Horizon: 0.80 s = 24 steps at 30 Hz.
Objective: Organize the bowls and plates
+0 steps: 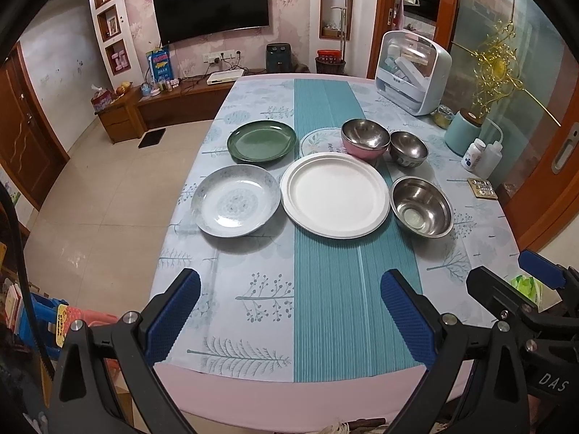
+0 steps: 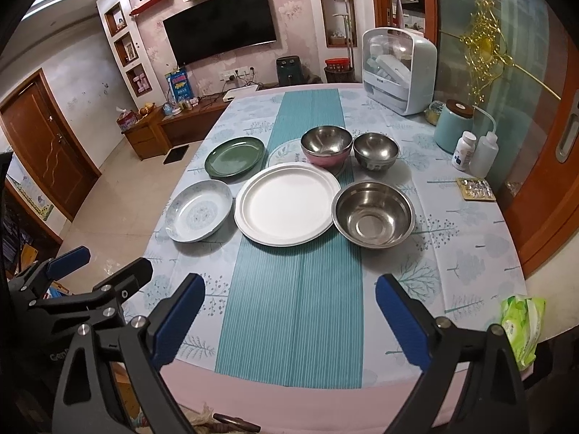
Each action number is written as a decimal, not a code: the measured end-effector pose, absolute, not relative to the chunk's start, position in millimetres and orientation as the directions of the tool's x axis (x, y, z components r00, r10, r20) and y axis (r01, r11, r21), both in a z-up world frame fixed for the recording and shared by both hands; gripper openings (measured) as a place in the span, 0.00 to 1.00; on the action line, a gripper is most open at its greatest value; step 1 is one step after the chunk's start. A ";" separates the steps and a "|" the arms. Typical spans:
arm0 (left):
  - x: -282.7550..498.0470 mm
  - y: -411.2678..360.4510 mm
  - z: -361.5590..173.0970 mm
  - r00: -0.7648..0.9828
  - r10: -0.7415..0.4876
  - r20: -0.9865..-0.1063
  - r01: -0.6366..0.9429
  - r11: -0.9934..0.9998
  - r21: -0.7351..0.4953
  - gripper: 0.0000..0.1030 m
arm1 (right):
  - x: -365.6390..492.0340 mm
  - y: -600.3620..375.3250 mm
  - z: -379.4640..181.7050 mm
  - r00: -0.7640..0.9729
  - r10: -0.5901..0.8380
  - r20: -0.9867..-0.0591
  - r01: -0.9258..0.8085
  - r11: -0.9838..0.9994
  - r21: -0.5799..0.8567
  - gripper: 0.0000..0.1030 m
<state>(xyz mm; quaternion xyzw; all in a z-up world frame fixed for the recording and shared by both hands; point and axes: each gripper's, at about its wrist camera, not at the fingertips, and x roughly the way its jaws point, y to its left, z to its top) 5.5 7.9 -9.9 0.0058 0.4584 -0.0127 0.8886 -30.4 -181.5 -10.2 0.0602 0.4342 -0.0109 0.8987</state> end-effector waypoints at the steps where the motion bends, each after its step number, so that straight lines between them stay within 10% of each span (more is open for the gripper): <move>1: 5.8 8.1 -10.4 0.578 -0.017 -0.816 0.027 1.000 -0.001 0.96 | -30.2 -181.1 -10.7 0.621 0.033 -0.783 0.072 0.992 0.099 0.93; 24: 6.3 8.5 -17.6 0.552 -0.014 -0.834 0.023 1.000 -0.001 0.96 | -29.9 -173.7 -16.7 0.606 0.033 -0.795 0.062 0.994 0.089 0.88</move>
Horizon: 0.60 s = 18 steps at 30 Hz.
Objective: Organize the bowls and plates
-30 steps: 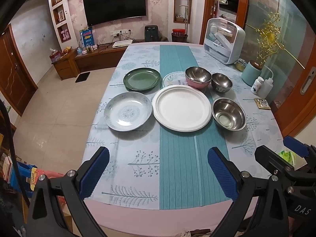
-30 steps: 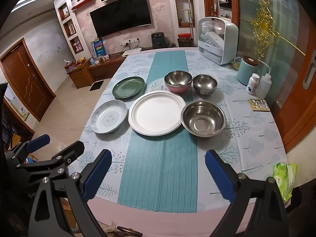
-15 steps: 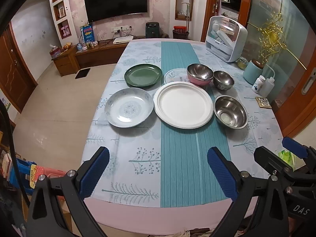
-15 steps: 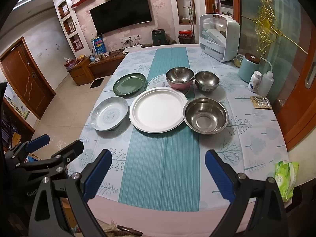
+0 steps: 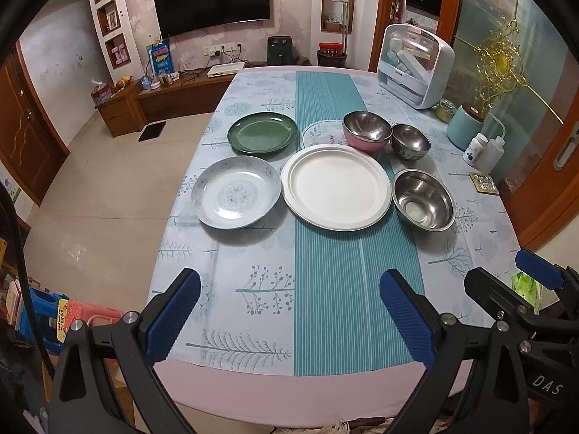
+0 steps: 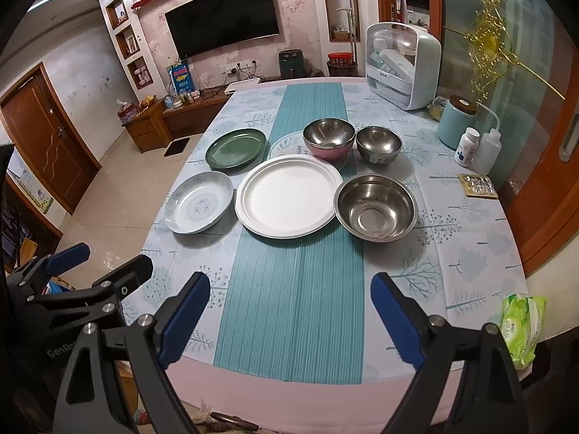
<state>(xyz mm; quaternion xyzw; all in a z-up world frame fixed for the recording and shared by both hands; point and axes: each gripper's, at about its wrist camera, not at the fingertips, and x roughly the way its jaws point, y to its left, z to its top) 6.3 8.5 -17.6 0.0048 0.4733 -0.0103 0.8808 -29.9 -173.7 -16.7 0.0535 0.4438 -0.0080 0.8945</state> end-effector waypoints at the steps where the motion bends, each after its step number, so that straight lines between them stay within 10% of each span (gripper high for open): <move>1: 6.6 8.2 -17.6 0.551 -0.012 -0.834 0.022 1.000 0.001 0.96 | -29.9 -173.6 -16.7 0.606 0.031 -0.795 0.062 0.994 0.086 0.88; 18: 10.6 -0.9 -19.1 0.545 0.018 -0.838 0.010 1.000 0.028 0.96 | -26.7 -188.8 -18.6 0.599 0.045 -0.800 0.051 0.994 0.094 0.88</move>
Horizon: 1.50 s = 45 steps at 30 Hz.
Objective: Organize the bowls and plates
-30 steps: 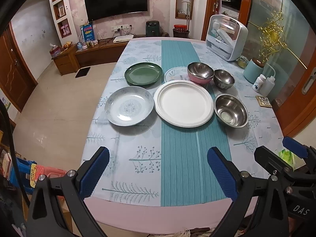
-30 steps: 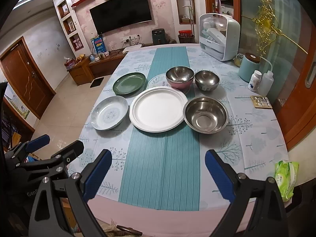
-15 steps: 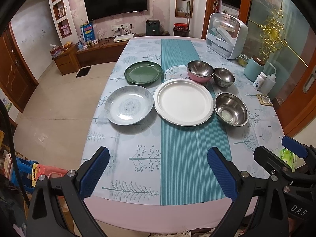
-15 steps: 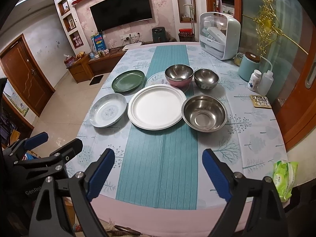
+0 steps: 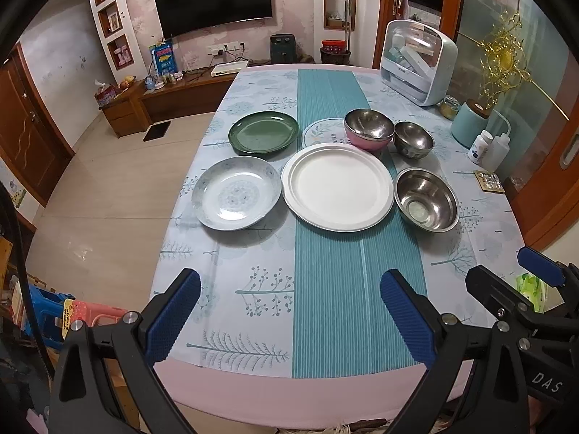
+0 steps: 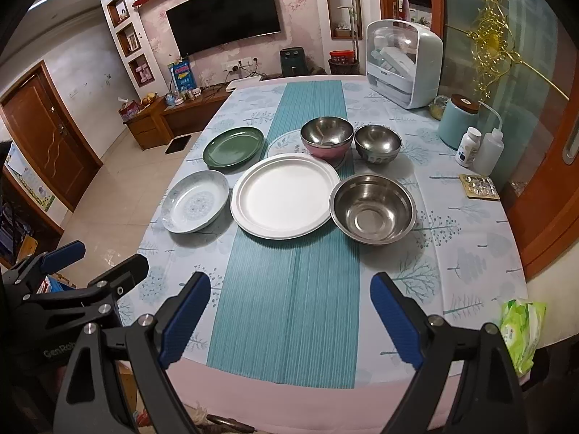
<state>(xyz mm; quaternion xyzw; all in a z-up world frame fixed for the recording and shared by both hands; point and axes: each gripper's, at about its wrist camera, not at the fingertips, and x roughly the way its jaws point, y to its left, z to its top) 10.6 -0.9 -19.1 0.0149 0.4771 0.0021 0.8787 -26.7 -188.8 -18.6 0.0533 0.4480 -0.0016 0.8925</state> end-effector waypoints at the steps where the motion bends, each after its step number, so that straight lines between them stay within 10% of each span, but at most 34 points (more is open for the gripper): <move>1: 11.1 -2.2 -18.8 0.547 0.025 -0.837 0.008 0.999 0.035 0.96 | -26.7 -189.3 -18.8 0.599 0.045 -0.799 0.050 0.994 0.094 0.88; 35: 57.5 -21.4 -5.2 0.569 0.047 -0.821 -0.129 0.991 -0.032 0.96 | 31.9 -231.7 -4.4 0.699 0.068 -0.712 -0.133 0.990 -0.036 0.88; 45: 138.3 9.7 -71.3 0.470 0.100 -0.877 -0.178 0.984 0.016 0.96 | 136.8 -257.8 -49.7 0.561 0.120 -0.819 -0.151 0.988 0.041 0.88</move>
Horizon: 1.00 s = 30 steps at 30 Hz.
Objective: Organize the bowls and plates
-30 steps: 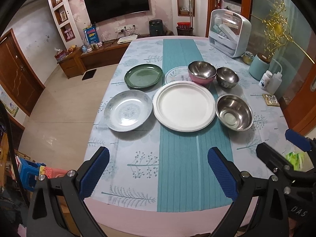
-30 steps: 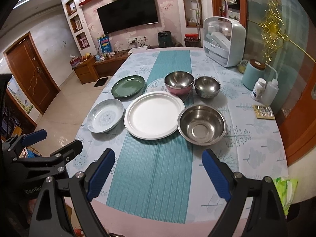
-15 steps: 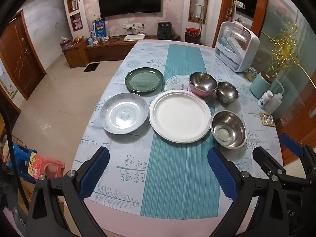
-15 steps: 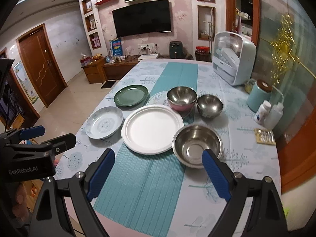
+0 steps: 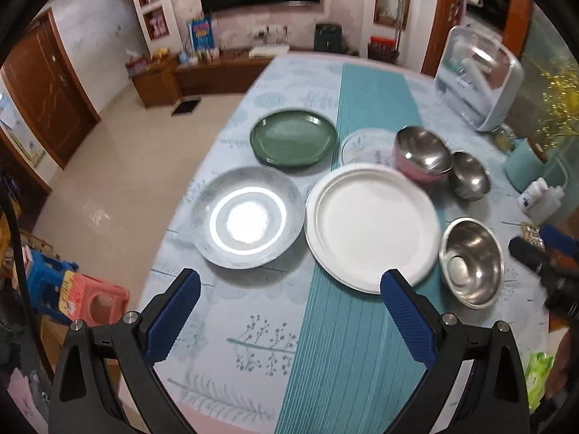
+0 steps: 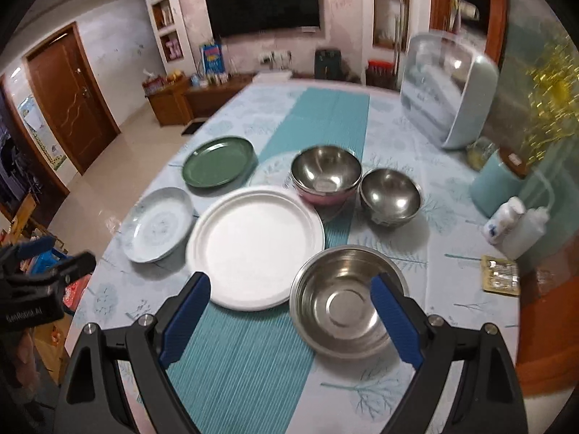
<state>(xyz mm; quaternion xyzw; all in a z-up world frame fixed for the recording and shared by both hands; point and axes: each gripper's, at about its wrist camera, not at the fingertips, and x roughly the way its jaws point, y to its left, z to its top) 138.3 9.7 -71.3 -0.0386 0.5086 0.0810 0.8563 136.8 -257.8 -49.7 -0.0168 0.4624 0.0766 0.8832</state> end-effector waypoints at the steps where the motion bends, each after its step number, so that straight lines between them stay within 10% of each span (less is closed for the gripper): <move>1: 147.6 14.8 -82.9 0.439 0.093 -0.894 -0.190 0.982 0.008 0.96 | 153.3 -261.9 -57.2 0.536 0.132 -0.834 -0.149 0.987 0.060 0.85; 12: 197.0 43.5 -180.1 0.264 -0.162 -0.951 -0.330 0.911 -0.247 0.87 | 281.4 -277.3 -154.4 0.277 0.195 -0.941 -0.102 0.980 0.172 0.60; 30: 241.7 34.6 -242.4 0.209 -0.250 -0.945 -0.421 0.849 -0.318 0.59 | 321.6 -274.8 -228.1 0.099 0.247 -0.964 -0.082 0.967 0.240 0.29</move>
